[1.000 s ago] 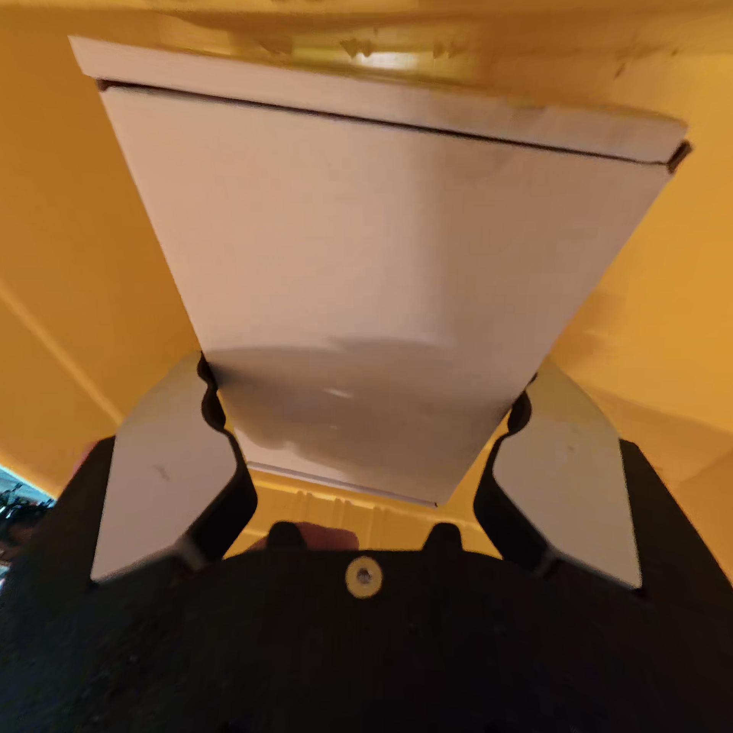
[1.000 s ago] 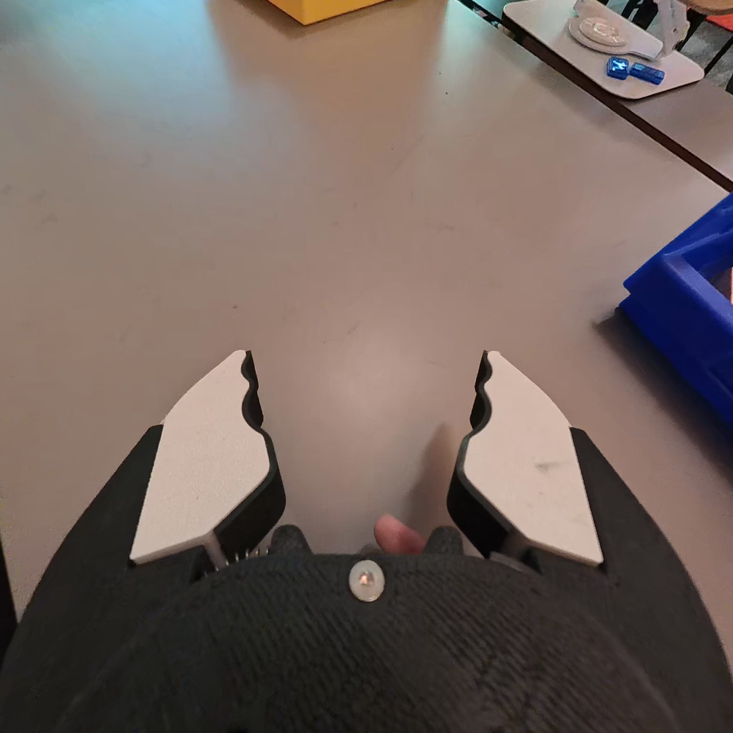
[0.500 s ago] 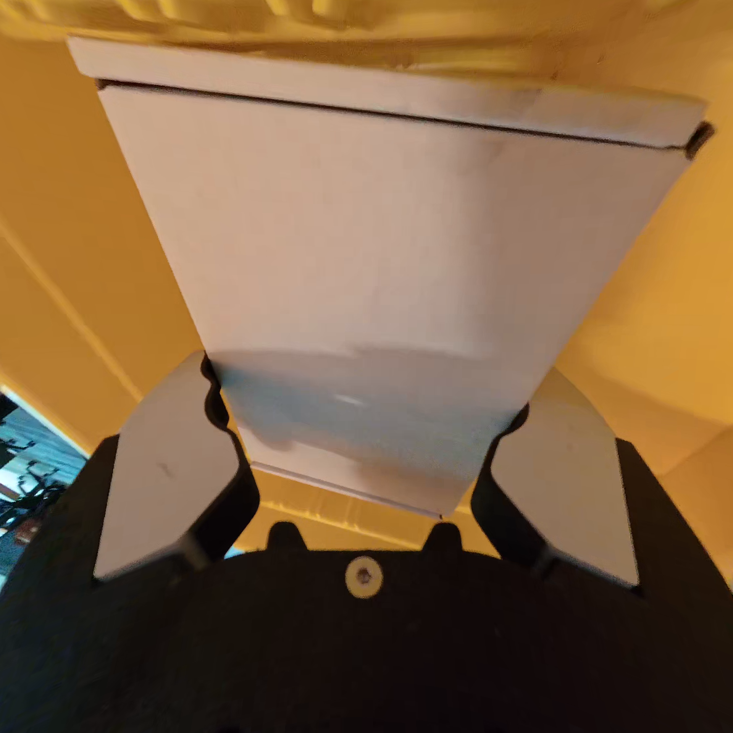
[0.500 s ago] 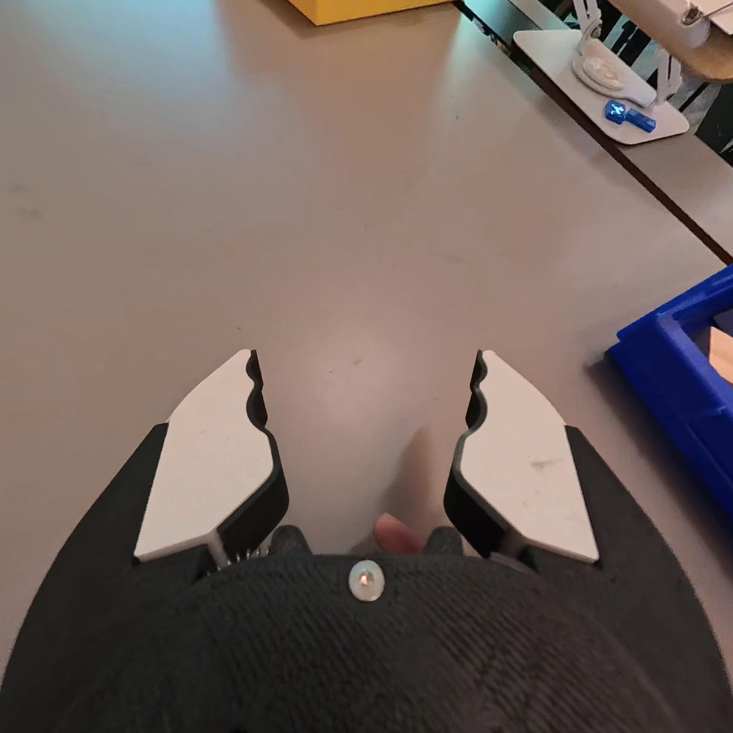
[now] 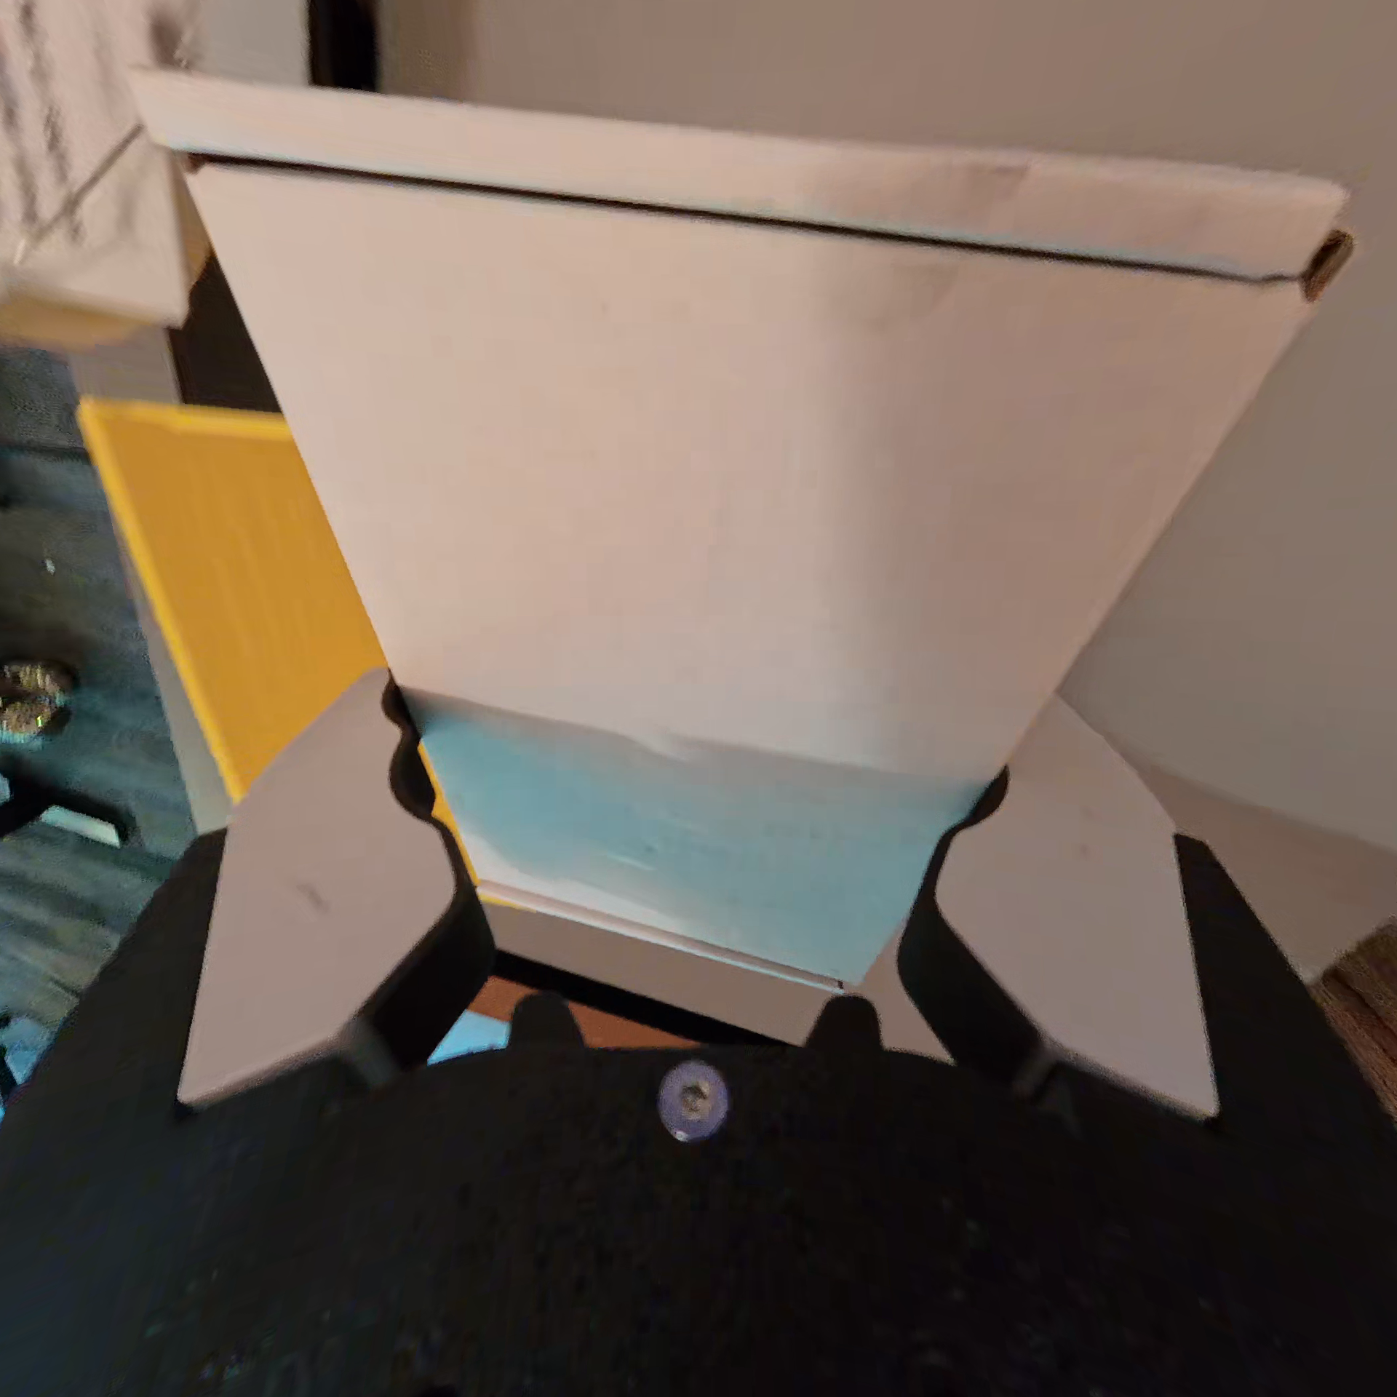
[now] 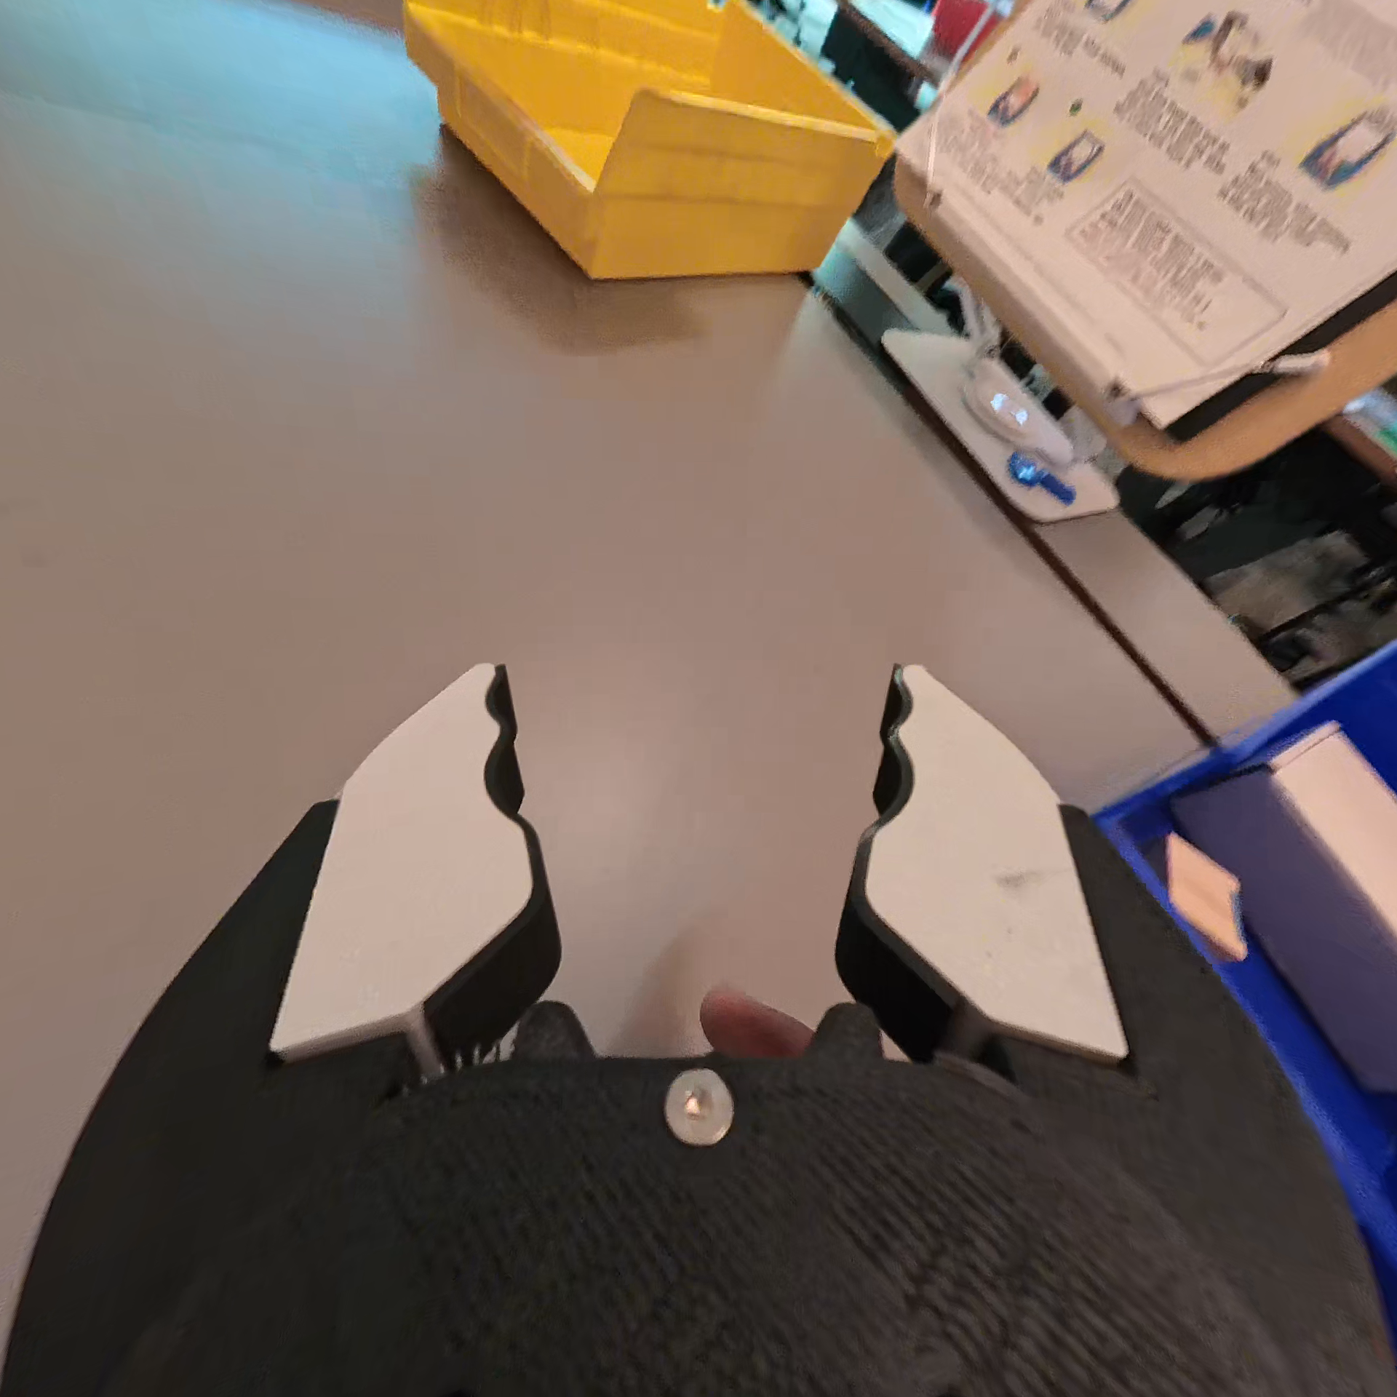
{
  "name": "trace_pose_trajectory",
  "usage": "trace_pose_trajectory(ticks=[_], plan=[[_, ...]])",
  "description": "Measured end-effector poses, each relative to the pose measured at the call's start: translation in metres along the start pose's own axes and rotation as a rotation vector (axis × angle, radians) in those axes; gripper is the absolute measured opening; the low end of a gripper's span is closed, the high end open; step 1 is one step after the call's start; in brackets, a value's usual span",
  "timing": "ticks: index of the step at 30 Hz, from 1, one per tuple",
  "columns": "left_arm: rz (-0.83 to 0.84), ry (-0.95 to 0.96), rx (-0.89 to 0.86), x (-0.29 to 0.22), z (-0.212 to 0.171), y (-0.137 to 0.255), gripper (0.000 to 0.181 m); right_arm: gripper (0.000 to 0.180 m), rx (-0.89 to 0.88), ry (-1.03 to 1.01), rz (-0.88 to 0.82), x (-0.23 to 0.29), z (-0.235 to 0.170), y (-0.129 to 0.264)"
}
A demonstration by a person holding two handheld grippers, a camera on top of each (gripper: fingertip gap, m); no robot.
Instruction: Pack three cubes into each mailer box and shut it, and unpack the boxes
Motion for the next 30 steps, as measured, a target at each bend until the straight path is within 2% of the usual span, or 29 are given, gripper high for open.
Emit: trace_pose_trajectory(ticks=[2, 6, 14, 17, 22, 25, 28, 30], plan=[[-0.022, -0.076, -0.013, -0.037, 0.021, 0.002, 0.136, 0.092, -0.034, 0.032, -0.038, 0.005, 0.014, -0.008], [-0.059, -0.181, -0.021, -0.109, 0.063, -0.013, 0.136, 0.089, -0.054, 0.186, 0.007, 0.030, 0.030, -0.017], [-0.020, -0.248, 0.110, -0.229, 0.116, -0.089, 0.136, 0.088, 0.039, 0.455, 0.086, 0.055, 0.029, -0.016], [0.002, -0.229, 0.132, -0.259, 0.124, -0.109, 0.136, 0.085, 0.006, 0.414, 0.158, 0.057, 0.025, -0.009], [0.007, -0.169, 0.108, -0.288, 0.134, -0.126, 0.136, 0.076, -0.034, 0.294, 0.179, 0.049, 0.019, -0.006], [0.057, -0.155, 0.057, -0.293, 0.140, -0.136, 0.136, 0.051, -0.048, 0.210, 0.207, 0.049, 0.017, -0.012], [0.101, -0.127, -0.028, -0.293, 0.140, -0.135, 0.135, 0.036, -0.026, 0.134, 0.242, 0.051, 0.014, -0.021], [0.155, -0.140, -0.162, -0.294, 0.138, -0.126, 0.122, 0.026, -0.036, 0.092, 0.230, 0.051, 0.016, -0.025]])
Point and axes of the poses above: each gripper's, where its closed fingertips meet, y back along the fingers, z out of its top, x = y × z across the jaws, the point moved 9 cm from there along y, back along the fingers, and after that the axes turned 5 degrees about -z, right-handed, at the moved point
